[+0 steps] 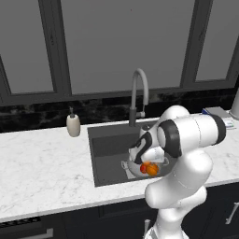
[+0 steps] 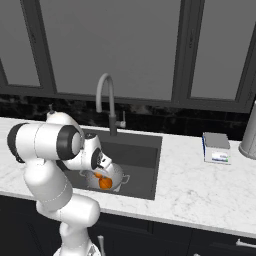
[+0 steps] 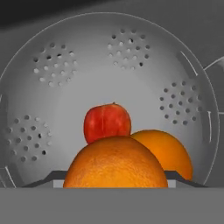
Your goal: Put the colander in the sink, put the apple, orange, tangerine in the colander, and turn on the sink faucet and pour water over the colander.
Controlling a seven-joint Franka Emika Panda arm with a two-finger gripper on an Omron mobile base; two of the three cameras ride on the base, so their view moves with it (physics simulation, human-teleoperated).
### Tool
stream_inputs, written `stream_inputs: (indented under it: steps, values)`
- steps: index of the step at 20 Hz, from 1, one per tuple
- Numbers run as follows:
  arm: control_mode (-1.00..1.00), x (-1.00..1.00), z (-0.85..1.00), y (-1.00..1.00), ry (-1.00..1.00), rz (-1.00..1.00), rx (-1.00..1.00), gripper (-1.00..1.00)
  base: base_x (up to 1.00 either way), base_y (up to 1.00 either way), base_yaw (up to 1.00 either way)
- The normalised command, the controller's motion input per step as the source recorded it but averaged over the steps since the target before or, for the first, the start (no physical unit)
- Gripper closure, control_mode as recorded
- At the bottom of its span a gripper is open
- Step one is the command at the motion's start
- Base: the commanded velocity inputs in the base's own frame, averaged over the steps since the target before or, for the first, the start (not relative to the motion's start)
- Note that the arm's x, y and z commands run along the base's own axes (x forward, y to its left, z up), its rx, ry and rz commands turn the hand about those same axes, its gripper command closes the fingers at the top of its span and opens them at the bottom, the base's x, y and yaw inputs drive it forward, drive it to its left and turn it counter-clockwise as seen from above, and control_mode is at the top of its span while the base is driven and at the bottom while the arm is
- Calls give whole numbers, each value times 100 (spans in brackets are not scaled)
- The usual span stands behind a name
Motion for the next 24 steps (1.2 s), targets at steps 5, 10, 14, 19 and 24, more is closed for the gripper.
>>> stream_inputs:
  steps: [5, 10, 14, 19, 24]
  values:
    - [-100, 0, -23, -7, 0, 0, 0, 100, 0, 0, 0]
    - [-100, 4, -16, 0, 0, 0, 0, 100, 0, 0, 0]
    - [-100, 2, -1, 0, 0, 0, 0, -100, 0, 0, 0]
    - [-100, 0, 0, 0, 0, 0, 0, -100, 0, 0, 0]
    - [-100, 0, 0, 0, 0, 0, 0, -100, 0, 0, 0]
